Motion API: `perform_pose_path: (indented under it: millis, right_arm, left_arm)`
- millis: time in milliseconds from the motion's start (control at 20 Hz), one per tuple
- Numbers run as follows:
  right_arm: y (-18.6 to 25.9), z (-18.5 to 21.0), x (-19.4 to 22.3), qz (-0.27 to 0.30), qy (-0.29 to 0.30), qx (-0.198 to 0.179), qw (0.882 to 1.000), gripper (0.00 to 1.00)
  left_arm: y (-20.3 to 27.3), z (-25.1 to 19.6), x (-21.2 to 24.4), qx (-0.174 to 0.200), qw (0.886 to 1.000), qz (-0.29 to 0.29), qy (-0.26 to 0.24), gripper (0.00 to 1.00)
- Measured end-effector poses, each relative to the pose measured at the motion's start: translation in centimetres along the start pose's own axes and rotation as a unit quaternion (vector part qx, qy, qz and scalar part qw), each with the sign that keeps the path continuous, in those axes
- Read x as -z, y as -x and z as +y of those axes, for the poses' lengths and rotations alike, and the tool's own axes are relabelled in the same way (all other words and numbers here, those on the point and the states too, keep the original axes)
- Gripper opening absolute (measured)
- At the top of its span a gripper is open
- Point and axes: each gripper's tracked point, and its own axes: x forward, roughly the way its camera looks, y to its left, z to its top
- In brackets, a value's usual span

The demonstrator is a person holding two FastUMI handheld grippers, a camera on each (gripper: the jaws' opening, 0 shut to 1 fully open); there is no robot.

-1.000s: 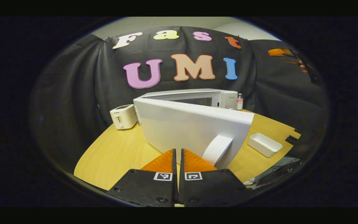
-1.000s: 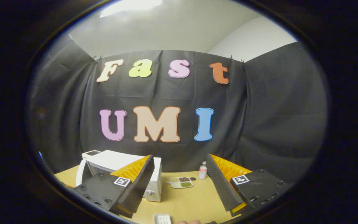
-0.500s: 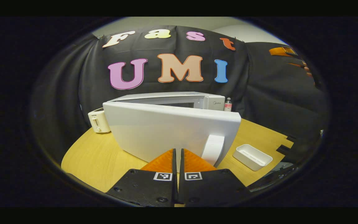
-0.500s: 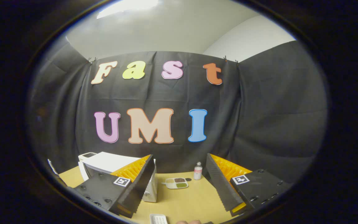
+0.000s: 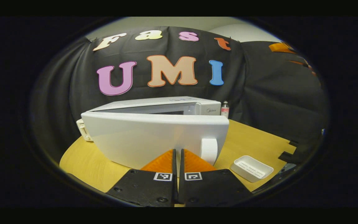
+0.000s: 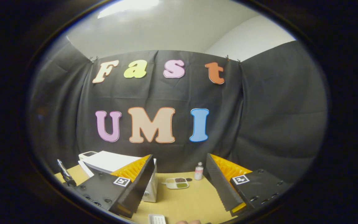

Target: Open the microwave oven with the left hand, put the food in, and close the microwave oven.

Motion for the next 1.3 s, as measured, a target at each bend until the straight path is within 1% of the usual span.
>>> perform_pose_path:
  millis: [100,150,200,250,300,350,400,500,550,600,750,950,1050,1100,1150,1300]
  right_arm:
    - [0.2,-0.1,-0.3,-0.004,-0.001,-0.005,1.000,0.97]
    - [0.2,-0.2,-0.3,-0.004,0.001,-0.005,1.000,1.00]
    - [0.3,-0.3,-0.4,-0.006,0.001,-0.007,1.000,0.97]
    - [0.4,-0.3,-0.7,-0.010,0.001,-0.009,1.000,0.97]
    - [0.3,-0.4,-0.9,-0.012,0.002,-0.009,1.000,0.96]
    - [0.4,-0.5,-1.0,-0.014,0.005,-0.012,1.000,0.96]
    - [0.5,-0.5,-1.1,-0.016,0.009,-0.013,1.000,0.96]
    - [0.4,-0.5,-0.9,-0.015,0.016,-0.014,1.000,0.96]
    - [0.4,-0.4,-0.8,-0.011,0.013,-0.016,1.000,1.00]
    - [0.4,-0.2,-0.7,-0.008,0.007,-0.018,1.000,0.97]
    - [0.2,0.0,-0.6,-0.006,0.005,-0.021,1.000,0.97]
    - [0.0,0.2,-0.9,-0.007,-0.001,-0.020,1.000,0.97]
    - [-0.1,0.2,-0.9,-0.008,-0.001,-0.020,1.000,0.97]
    - [-0.1,0.1,-0.8,-0.009,0.002,-0.019,1.000,1.00]
    - [-0.1,0.1,-0.9,-0.008,0.003,-0.018,1.000,0.96]
    - [-0.1,0.0,-0.8,-0.005,-0.001,-0.014,1.000,0.96]
  left_arm:
    - [-1.1,-0.3,-0.5,0.002,1.000,-0.003,-0.012,0.00]
    - [-1.7,-0.5,-0.8,0.006,1.000,-0.007,-0.016,0.00]
    - [-2.4,-0.5,-0.9,0.008,1.000,-0.008,-0.019,0.02]
    - [-3.0,-0.5,-0.9,0.007,1.000,-0.005,-0.021,0.00]
    - [-3.5,-0.3,-0.8,0.005,1.000,-0.003,-0.022,0.02]
    - [-4.0,-0.3,-1.0,0.005,1.000,-0.004,-0.024,0.00]
    - [-4.4,-0.1,-1.1,0.003,1.000,-0.006,-0.025,0.01]
    - [-5.5,-0.1,-1.3,0.003,1.000,-0.006,-0.020,0.00]
    - [-5.9,-0.1,-1.4,0.003,1.000,-0.003,-0.015,0.00]
    - [-6.3,0.0,-1.5,0.000,1.000,-0.001,-0.009,0.00]
    - [-7.1,0.3,-1.9,-0.005,1.000,-0.002,0.005,0.00]
    - [-8.1,1.2,-2.5,-0.029,0.999,0.000,0.014,0.02]
    - [-8.6,1.2,-3.1,-0.033,0.999,-0.003,0.020,0.00]
    - [-8.8,1.1,-3.2,-0.032,0.999,-0.003,0.019,0.00]
    - [-9.0,0.9,-3.6,-0.029,0.999,-0.005,0.015,0.00]
    - [-9.8,1.3,-4.2,-0.030,0.999,-0.010,0.007,0.01]
